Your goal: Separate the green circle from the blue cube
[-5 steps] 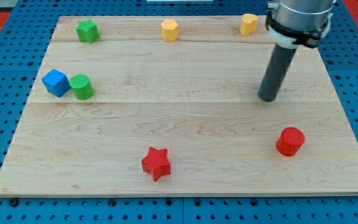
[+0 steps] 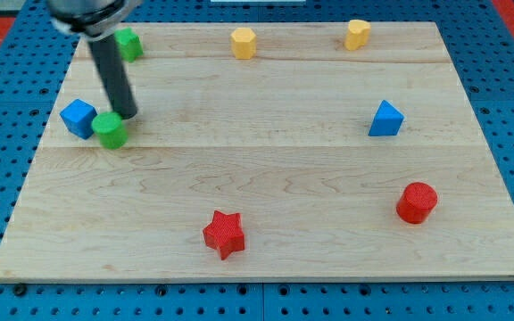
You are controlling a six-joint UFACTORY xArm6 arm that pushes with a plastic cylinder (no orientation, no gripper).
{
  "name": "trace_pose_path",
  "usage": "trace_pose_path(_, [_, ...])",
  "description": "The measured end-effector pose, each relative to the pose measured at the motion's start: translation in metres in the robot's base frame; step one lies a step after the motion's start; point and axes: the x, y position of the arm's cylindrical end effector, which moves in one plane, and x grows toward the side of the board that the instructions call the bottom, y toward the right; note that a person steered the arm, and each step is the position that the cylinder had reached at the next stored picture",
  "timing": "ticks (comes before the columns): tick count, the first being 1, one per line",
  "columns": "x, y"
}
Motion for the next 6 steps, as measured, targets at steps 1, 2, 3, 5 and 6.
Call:
trace_pose_path(1, [0.056, -0.012])
trace_pose_path(2, [0.088, -0.016])
trace_pose_path(3, [0.097, -0.018])
trace_pose_path(5, [0.089, -0.073])
trace_pose_path(6, [0.128, -0.067])
